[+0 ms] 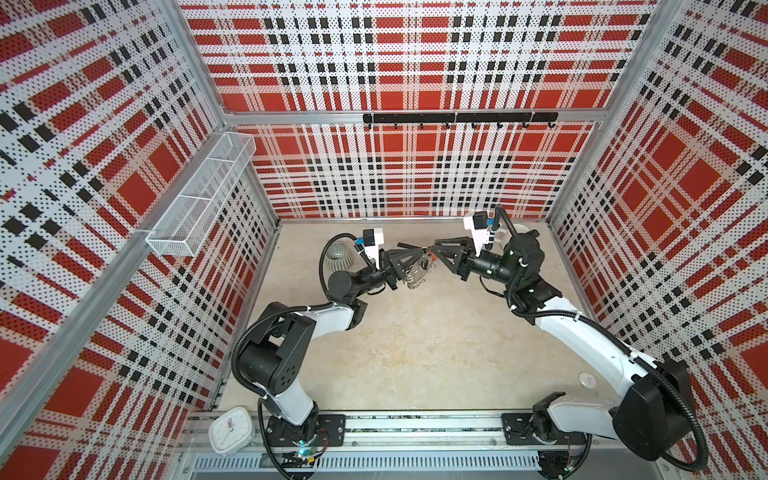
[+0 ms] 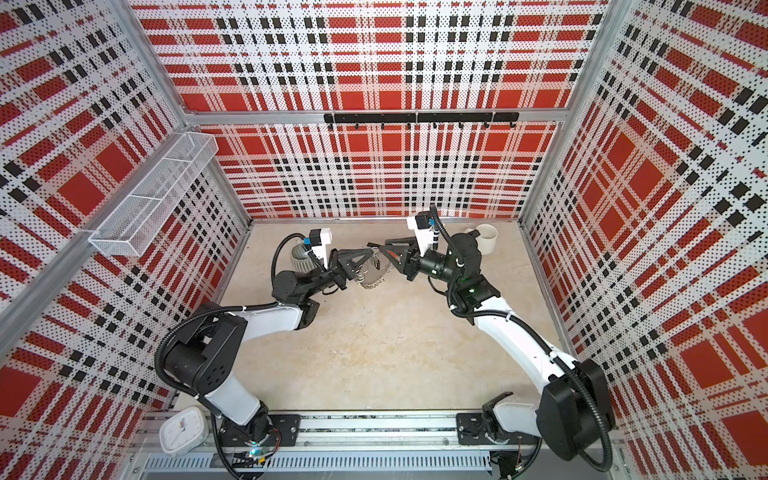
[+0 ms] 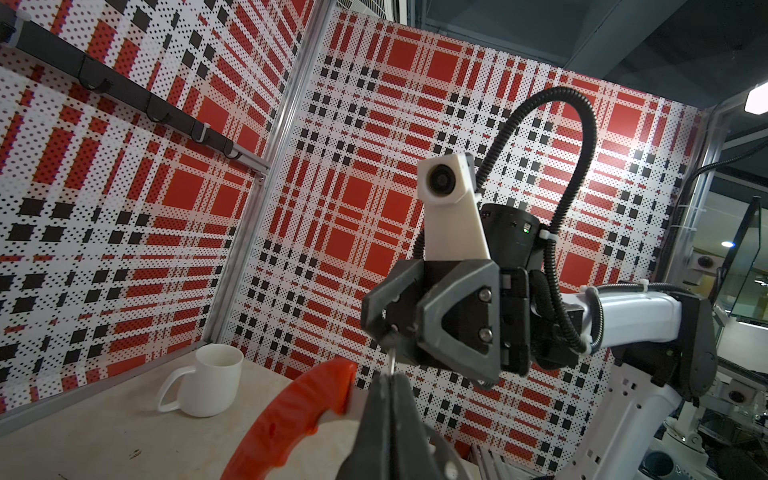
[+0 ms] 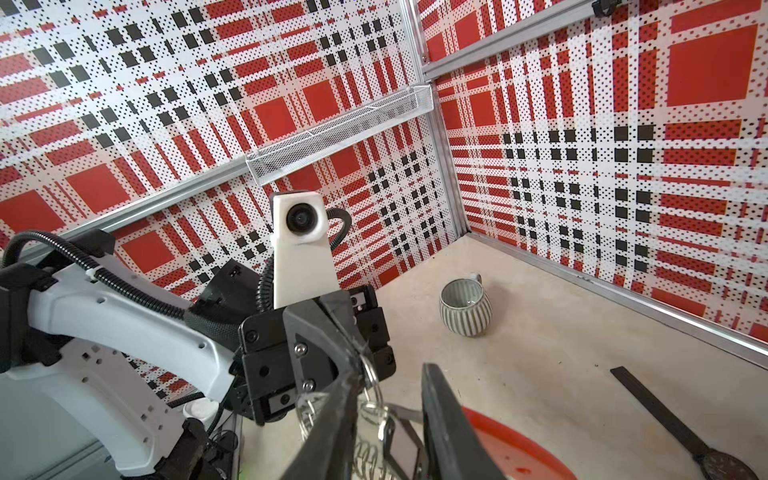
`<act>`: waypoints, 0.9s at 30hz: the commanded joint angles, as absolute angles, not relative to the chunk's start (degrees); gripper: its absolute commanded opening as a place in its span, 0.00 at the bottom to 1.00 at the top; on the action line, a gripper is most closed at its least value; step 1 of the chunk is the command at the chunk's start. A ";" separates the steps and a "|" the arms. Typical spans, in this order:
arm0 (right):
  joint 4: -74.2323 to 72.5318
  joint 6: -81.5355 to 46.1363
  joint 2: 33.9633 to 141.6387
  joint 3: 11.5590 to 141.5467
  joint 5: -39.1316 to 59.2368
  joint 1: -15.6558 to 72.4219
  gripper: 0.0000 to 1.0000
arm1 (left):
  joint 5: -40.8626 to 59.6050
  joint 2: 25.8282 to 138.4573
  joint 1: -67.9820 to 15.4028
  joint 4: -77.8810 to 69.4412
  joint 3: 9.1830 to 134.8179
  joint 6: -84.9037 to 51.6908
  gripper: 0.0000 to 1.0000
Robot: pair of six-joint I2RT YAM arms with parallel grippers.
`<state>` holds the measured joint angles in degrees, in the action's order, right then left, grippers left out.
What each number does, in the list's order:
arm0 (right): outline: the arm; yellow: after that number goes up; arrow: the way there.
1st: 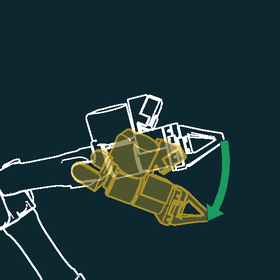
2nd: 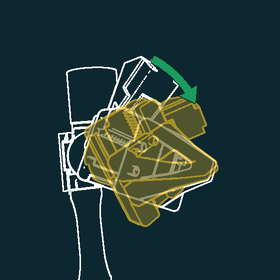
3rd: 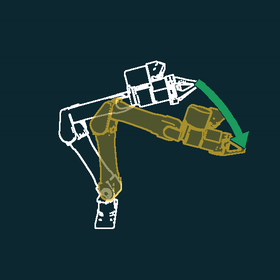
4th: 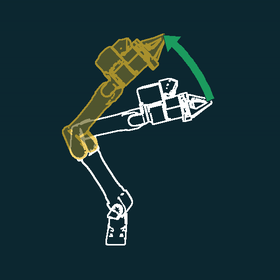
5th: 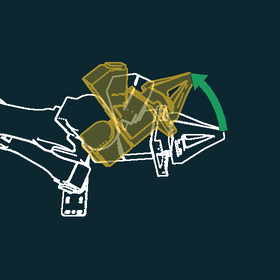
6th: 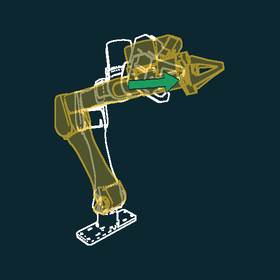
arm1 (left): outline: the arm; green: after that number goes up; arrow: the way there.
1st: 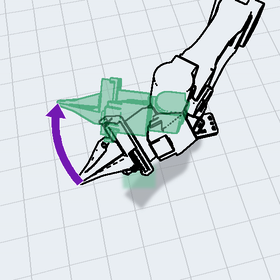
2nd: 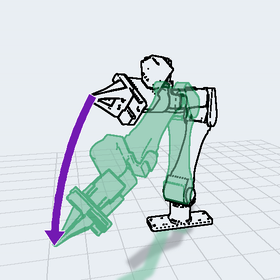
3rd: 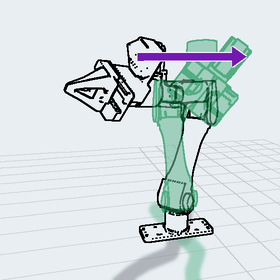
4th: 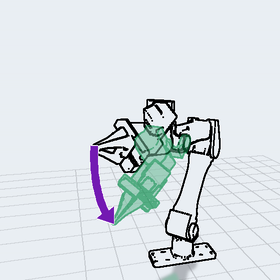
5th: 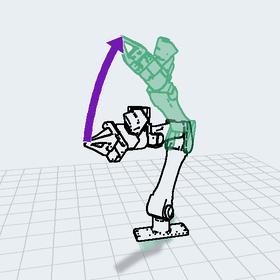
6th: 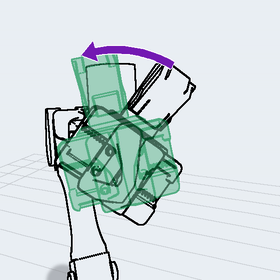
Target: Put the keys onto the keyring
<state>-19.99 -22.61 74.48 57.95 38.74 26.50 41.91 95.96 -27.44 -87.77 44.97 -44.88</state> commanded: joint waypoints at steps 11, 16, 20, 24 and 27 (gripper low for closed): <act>-21.88 -23.82 76.55 58.89 41.00 27.20 0.25 | 42.68 95.13 -27.99 -99.17 46.14 -45.44 0.00; -21.97 -23.88 76.48 58.62 41.13 27.30 0.22 | 42.68 95.01 -28.06 -99.05 46.22 -45.44 0.00; -21.88 -24.04 76.64 58.36 41.43 27.67 0.19 | 42.63 95.21 -28.15 -99.07 46.40 -45.53 0.00; -21.81 -23.91 76.60 58.17 41.23 27.77 0.19 | 42.63 95.19 -28.24 -99.04 46.47 -45.53 0.00; -21.71 -23.81 76.47 58.09 41.25 27.82 0.19 | 42.63 95.10 -28.29 -99.02 46.54 -45.53 0.00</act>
